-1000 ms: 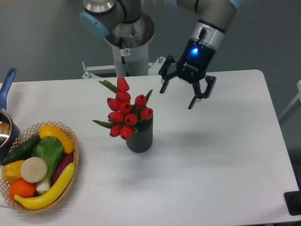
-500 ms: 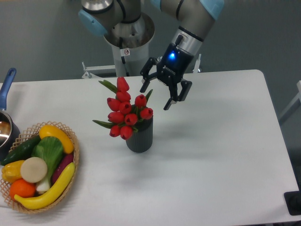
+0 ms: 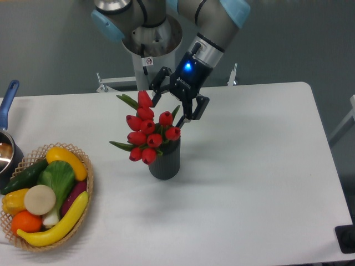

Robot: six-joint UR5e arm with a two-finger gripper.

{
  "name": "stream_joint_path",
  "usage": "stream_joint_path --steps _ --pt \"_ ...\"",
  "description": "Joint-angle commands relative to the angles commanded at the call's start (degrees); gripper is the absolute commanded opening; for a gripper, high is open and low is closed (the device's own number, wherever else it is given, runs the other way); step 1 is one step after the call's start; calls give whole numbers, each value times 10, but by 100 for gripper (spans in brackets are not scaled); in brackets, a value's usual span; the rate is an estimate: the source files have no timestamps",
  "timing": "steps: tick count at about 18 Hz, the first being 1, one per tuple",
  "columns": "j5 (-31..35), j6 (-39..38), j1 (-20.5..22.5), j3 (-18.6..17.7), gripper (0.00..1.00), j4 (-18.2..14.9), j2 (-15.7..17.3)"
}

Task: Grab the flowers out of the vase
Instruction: 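Move the open gripper down toward the red tulip stems above the vase, then close the gripper around the tulip stems just above the vase rim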

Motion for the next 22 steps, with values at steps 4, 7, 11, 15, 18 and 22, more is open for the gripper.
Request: stream_joint_path --steps 4,7,11,15,18,22 --pt "0 0 -4 1 100 1 -16" --pt "-2 0 -6 2 100 2 -25" --pt "-20 0 -9 11 100 4 -40" --pt "-25 0 -24 12 100 49 -70" --pt "-26 -2 -32 13 100 74 -87" --pt "-30 -13 -33 18 97 76 -88"
